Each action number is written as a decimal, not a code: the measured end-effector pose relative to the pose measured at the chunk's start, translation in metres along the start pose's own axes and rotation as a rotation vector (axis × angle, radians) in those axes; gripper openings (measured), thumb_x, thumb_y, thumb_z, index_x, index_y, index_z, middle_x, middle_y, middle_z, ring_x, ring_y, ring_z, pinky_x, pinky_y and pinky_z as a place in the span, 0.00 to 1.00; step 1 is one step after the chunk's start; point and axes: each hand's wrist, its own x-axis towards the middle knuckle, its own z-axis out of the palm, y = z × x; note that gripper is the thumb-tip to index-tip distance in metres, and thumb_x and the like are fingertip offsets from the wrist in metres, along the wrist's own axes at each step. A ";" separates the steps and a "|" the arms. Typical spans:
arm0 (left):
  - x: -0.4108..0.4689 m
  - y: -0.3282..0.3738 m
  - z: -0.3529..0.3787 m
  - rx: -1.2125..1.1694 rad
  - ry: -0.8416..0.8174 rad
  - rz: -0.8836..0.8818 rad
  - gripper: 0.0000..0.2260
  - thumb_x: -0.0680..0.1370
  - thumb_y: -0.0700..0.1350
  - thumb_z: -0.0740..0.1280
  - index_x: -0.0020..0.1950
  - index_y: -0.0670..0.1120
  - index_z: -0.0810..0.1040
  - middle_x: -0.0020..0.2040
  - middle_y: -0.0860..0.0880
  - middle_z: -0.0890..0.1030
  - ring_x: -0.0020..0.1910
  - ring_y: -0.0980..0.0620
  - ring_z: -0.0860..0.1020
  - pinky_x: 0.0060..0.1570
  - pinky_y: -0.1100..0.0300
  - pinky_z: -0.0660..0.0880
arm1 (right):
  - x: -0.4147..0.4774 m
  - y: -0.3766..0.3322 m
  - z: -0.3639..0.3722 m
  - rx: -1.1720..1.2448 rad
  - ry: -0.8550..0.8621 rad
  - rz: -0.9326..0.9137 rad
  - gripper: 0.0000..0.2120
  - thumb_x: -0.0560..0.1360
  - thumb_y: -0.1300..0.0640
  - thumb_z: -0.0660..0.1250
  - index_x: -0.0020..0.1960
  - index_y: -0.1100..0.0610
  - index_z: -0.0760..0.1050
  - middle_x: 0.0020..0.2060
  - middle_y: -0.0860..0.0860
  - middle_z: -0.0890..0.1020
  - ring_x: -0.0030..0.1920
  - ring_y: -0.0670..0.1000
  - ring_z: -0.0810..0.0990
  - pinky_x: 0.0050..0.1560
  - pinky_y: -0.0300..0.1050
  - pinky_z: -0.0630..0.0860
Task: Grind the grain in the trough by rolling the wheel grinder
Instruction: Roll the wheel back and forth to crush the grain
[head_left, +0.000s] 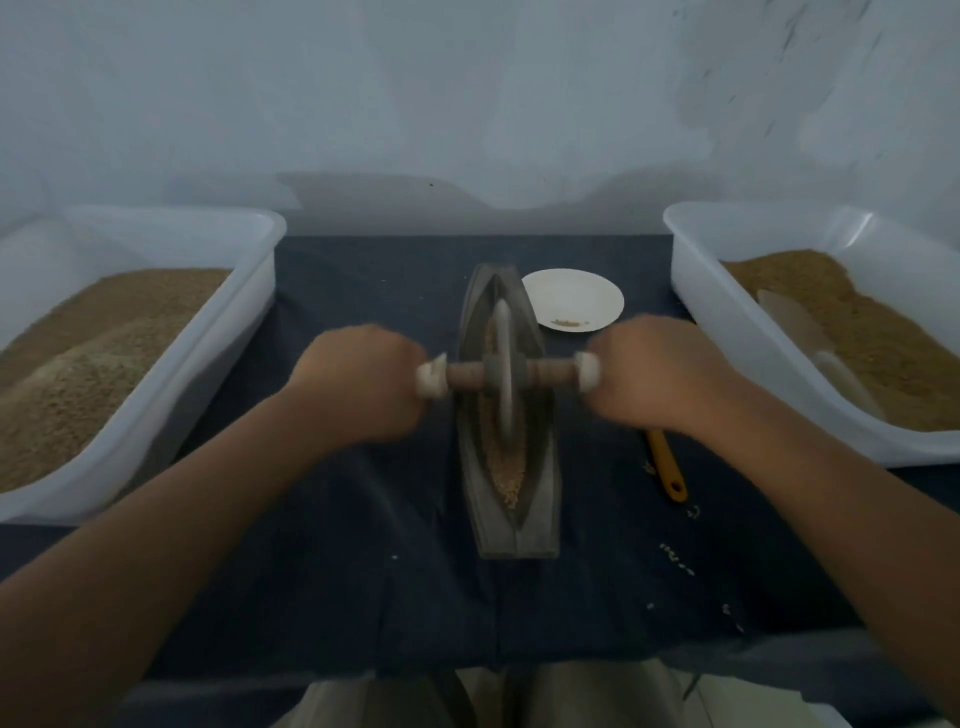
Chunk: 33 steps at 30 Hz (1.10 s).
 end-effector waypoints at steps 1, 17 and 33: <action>-0.018 0.002 0.000 0.022 0.052 0.055 0.12 0.68 0.60 0.64 0.31 0.54 0.68 0.27 0.57 0.69 0.26 0.52 0.68 0.28 0.62 0.60 | -0.018 0.000 -0.001 0.034 -0.043 -0.016 0.12 0.69 0.38 0.66 0.33 0.45 0.75 0.27 0.44 0.78 0.28 0.42 0.77 0.27 0.42 0.71; 0.003 0.004 -0.017 -0.026 -0.078 0.036 0.10 0.68 0.58 0.63 0.33 0.53 0.73 0.31 0.55 0.75 0.30 0.52 0.75 0.30 0.60 0.66 | -0.008 0.004 0.012 -0.017 -0.012 0.025 0.13 0.71 0.39 0.66 0.34 0.46 0.75 0.32 0.44 0.79 0.31 0.43 0.76 0.29 0.42 0.70; 0.013 -0.001 -0.009 -0.093 -0.139 -0.044 0.12 0.69 0.58 0.65 0.34 0.51 0.74 0.32 0.54 0.76 0.31 0.51 0.75 0.33 0.58 0.71 | 0.011 0.003 0.009 -0.046 0.104 0.013 0.14 0.71 0.38 0.63 0.34 0.46 0.74 0.28 0.44 0.76 0.29 0.46 0.75 0.29 0.43 0.71</action>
